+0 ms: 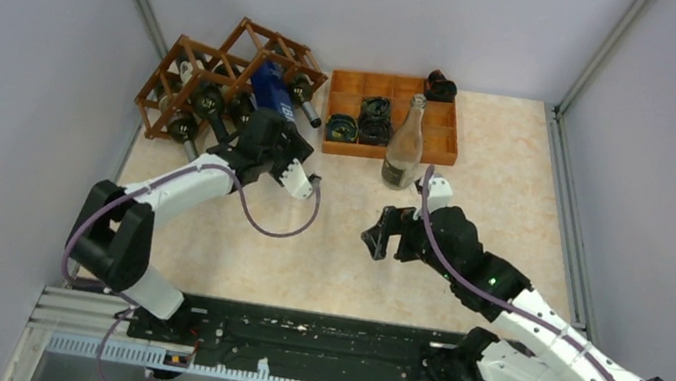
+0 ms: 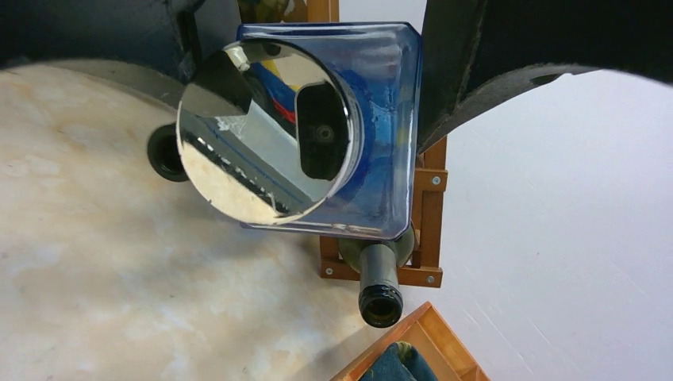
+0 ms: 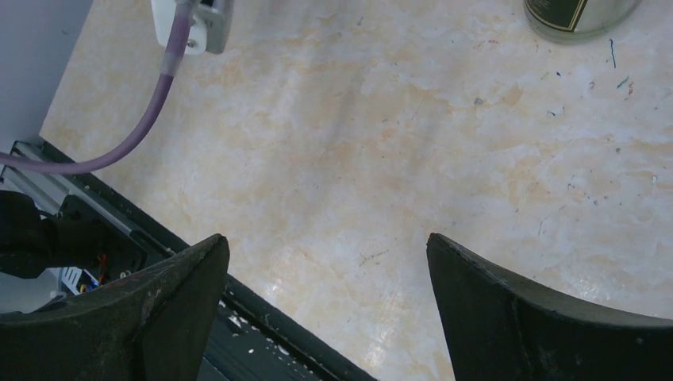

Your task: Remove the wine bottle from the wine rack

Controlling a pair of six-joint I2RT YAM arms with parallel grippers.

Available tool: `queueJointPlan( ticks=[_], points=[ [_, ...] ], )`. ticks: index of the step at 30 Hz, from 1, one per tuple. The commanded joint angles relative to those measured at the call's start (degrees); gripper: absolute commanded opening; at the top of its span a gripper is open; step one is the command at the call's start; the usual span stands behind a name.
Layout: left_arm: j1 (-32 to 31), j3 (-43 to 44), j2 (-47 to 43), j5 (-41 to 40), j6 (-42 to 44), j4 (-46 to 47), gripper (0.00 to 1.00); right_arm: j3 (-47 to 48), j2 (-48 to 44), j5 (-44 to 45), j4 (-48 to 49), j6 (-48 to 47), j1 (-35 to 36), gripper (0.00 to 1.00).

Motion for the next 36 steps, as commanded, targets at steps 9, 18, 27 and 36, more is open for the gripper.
queueJointPlan(
  ticks=[9,18,27,36],
  points=[
    [-7.3,-4.9,-15.0,-1.0,-3.6,-11.1,0.00,2.1,-1.9,1.4,0.8,-0.6,0.5,0.93],
    [-12.5,-9.4,-22.9,-1.1,2.6,-10.9,0.00,1.2,-3.9,1.6,0.3,0.1,0.5,0.93],
    [-16.2,-10.6,-26.8,-1.1,4.8,-11.6,0.00,0.5,-5.7,2.2,-0.8,0.5,0.5,0.93],
    [-16.8,-0.5,-31.5,13.5,-1.2,-27.2,0.00,-0.4,-3.8,1.5,3.3,-7.9,0.6,0.97]
  ],
)
